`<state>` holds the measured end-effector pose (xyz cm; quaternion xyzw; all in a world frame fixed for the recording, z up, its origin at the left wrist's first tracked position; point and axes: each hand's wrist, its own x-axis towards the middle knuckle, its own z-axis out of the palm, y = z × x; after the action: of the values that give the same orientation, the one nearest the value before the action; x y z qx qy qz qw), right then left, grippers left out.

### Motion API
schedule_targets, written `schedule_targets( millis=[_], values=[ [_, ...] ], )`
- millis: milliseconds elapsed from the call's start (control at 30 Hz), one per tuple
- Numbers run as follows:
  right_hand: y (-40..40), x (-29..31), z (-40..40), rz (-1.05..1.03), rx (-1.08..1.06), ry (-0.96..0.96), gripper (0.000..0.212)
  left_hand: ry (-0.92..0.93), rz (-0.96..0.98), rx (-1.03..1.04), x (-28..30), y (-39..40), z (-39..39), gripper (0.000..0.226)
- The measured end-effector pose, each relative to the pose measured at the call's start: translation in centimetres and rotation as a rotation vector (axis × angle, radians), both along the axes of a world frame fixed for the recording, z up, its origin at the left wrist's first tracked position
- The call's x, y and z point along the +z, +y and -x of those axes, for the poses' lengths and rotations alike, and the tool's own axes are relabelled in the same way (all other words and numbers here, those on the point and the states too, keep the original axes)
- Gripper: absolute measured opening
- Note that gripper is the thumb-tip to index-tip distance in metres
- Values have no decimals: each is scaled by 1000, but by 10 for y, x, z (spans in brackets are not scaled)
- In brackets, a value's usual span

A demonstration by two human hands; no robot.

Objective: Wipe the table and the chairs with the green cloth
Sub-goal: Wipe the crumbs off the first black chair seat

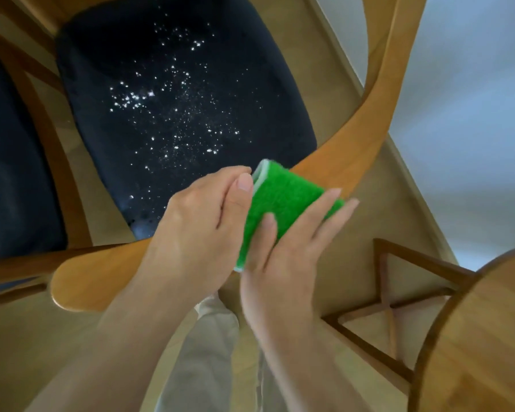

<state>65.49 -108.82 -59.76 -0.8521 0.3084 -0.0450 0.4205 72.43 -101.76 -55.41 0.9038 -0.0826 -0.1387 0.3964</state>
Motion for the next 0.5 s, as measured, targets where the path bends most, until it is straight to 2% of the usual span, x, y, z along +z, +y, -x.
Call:
schedule_targets(
  millis=[133, 267, 367, 500],
  values=[
    [33, 2, 18, -42, -19, 23, 91, 64, -64, 52, -2, -10, -7, 33],
    [13, -3, 4, -182, -77, -73, 78, 89, -176, -53, 0, -23, -6, 45],
    [2, -4, -11, -264, -121, -152, 70, 94, -167, -54, 1, -22, -6, 39],
    [-67, -14, -51, -209, -269, -116, 70, 83, -166, -77, 2, -23, 0, 34]
  ],
)
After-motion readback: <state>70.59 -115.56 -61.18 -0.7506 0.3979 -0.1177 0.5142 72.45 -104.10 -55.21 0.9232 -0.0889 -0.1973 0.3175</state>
